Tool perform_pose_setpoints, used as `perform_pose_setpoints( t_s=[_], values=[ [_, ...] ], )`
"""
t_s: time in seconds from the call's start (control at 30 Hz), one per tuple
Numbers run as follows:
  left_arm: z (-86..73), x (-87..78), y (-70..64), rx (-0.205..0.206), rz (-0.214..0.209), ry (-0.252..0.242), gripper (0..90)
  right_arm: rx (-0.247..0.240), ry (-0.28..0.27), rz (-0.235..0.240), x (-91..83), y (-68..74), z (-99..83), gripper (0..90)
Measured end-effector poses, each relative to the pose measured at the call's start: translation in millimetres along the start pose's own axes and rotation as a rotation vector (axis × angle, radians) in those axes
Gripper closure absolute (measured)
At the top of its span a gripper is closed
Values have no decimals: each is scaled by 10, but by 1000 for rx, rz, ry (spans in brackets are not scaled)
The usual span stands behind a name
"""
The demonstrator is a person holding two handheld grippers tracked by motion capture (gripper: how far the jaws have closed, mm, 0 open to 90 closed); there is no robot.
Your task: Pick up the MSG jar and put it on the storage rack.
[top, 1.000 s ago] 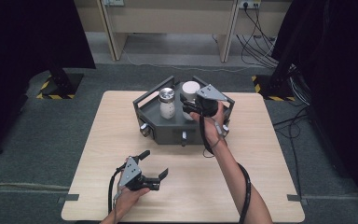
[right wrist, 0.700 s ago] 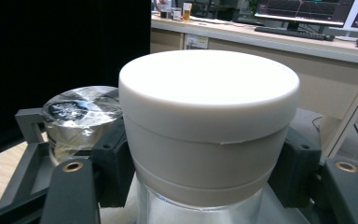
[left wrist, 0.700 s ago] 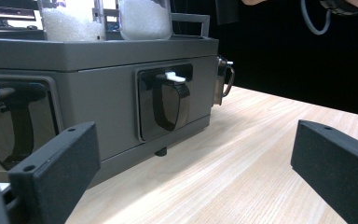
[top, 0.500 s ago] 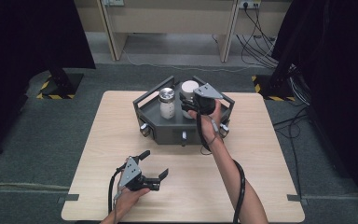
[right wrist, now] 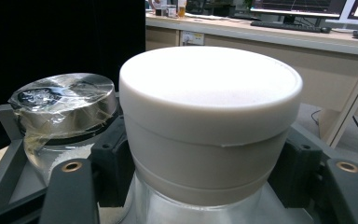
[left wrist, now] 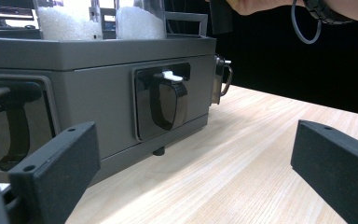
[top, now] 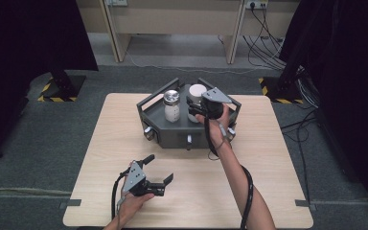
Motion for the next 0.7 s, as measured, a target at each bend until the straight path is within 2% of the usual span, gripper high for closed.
perform_pose_setpoints(
  t_s=[0.13,0.3,0.7],
  values=[
    [1,-1,1,-2,0,2,8,12,4,-6,-24,4,3,146],
    [1,0,1,1,-1,2,8,47,-19,4,-81,-36,-29,50],
    [-4,3,-3,2,1,1,8,93,-80,55,-324,-125,-97,21]
  ],
)
Point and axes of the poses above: each handheld gripper's, and its own axes: x roughly forward along the jaws, z roughly out of its top, y roughly to its left, the point moved 3 cm from there along x, roughly forward along the jaws, and after that the axes turned 6 degrees about -z, right-handed, at the moved point
